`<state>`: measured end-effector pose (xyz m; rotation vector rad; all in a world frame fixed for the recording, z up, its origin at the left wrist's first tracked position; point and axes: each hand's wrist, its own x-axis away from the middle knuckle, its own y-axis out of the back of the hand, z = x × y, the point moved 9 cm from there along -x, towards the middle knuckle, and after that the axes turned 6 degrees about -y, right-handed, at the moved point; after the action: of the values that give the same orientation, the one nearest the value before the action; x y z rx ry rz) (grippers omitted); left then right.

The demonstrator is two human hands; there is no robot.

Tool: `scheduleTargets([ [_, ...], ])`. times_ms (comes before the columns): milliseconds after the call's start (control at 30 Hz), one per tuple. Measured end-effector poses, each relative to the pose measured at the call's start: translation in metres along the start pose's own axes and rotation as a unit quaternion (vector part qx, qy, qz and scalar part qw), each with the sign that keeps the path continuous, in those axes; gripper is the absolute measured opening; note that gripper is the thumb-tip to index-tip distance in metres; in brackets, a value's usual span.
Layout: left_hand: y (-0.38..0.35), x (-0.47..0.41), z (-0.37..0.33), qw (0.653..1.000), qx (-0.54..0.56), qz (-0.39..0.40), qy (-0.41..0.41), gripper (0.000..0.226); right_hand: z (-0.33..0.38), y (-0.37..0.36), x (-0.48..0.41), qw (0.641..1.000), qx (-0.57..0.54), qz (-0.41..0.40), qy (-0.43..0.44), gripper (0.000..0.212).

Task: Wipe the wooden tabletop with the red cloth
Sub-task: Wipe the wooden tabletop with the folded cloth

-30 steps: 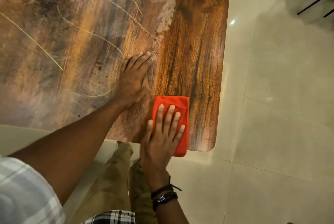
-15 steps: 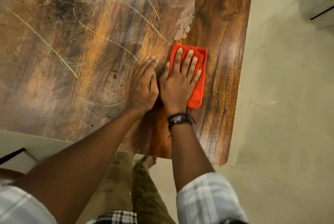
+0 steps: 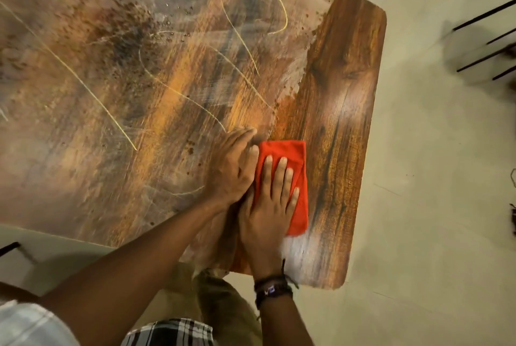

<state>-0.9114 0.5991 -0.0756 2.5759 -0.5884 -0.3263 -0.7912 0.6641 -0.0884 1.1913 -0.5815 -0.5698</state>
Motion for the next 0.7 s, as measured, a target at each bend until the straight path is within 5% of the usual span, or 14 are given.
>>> scheduleTargets([
  [333, -0.005, -0.170, 0.013, 0.972, -0.205, 0.071, -0.091, 0.051, 0.003, 0.008, -0.060, 1.000, 0.021, -0.015, -0.004, 0.059],
  [700, -0.019, -0.178, 0.024, 0.938, -0.321, 0.098, -0.089, 0.055, 0.036, 0.015, -0.249, 0.999, -0.020, -0.008, -0.027, 0.058],
])
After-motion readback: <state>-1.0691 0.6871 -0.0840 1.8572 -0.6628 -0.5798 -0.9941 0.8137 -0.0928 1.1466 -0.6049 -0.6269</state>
